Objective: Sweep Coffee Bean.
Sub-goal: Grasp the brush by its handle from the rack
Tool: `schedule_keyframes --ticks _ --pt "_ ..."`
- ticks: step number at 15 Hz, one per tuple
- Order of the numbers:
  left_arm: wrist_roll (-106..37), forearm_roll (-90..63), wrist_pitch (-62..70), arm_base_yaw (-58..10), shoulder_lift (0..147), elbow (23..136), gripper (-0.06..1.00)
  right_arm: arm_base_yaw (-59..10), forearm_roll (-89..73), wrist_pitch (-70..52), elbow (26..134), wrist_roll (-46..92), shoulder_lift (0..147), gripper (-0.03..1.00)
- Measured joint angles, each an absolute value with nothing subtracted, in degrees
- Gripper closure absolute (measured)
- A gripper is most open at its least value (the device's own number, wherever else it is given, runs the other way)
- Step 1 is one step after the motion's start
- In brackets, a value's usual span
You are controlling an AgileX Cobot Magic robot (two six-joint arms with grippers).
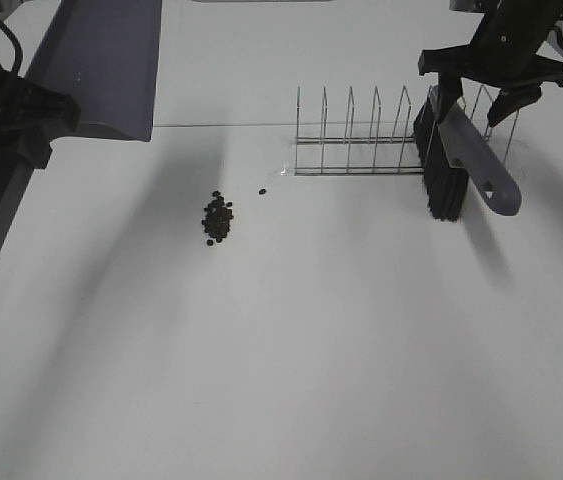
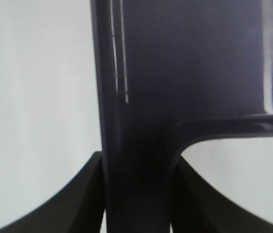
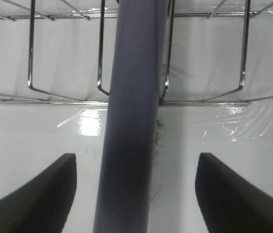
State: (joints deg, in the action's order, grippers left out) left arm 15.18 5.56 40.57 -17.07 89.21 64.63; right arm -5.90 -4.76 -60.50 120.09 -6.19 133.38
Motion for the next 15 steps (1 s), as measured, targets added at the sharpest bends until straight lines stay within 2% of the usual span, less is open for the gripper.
schedule_keyframes --ticks 8,11,15 --pt "15.18 5.56 40.57 -17.07 89.21 64.63 0.58 -5.90 -4.35 -59.42 120.09 -6.19 136.71 0.39" --pt "15.18 5.56 40.57 -17.07 89.21 64.63 0.58 -5.90 -4.35 -57.98 120.09 -6.19 136.82 0.46" --pt "15.13 5.56 40.57 -17.07 89.21 64.63 0.58 -5.90 -4.35 -57.64 120.15 -6.19 137.17 0.47"
